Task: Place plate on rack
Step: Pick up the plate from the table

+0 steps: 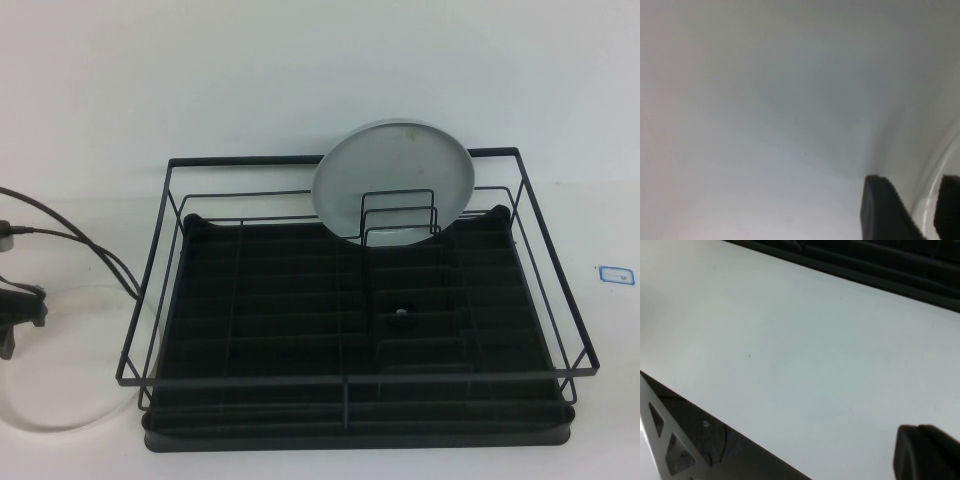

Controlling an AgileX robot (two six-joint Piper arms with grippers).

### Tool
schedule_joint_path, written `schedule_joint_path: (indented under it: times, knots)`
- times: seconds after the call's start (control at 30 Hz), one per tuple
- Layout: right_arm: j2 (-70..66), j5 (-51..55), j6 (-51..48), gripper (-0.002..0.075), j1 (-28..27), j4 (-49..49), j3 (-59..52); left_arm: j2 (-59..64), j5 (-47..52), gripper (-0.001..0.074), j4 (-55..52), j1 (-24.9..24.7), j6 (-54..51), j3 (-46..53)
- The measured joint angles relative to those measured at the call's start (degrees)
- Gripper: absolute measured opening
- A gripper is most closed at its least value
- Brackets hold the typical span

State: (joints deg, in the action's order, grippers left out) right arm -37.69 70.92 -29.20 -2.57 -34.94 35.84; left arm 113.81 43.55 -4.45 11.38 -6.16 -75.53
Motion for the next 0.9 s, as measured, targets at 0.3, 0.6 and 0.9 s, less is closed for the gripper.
schedule_joint_path:
  times: [0.3, 0.6, 0.9]
  knots:
    - [0.0, -1.7, -1.8, 0.0018, 0.0, -0.1, 0.0, 2.2, 1.2, 0.0225, 0.0, 0.0, 0.4, -0.5]
    - [0.0, -4.3, -2.2, 0.0018, 0.0, -0.1, 0.0, 2.0, 1.6, 0.0064, -7.9, 0.0, 1.8, -0.6]
    - [0.0, -4.9, -2.2, 0.0018, 0.0, -0.1, 0.0, -7.6, -3.8, 0.0014, -7.3, 0.0, 2.9, -2.6]
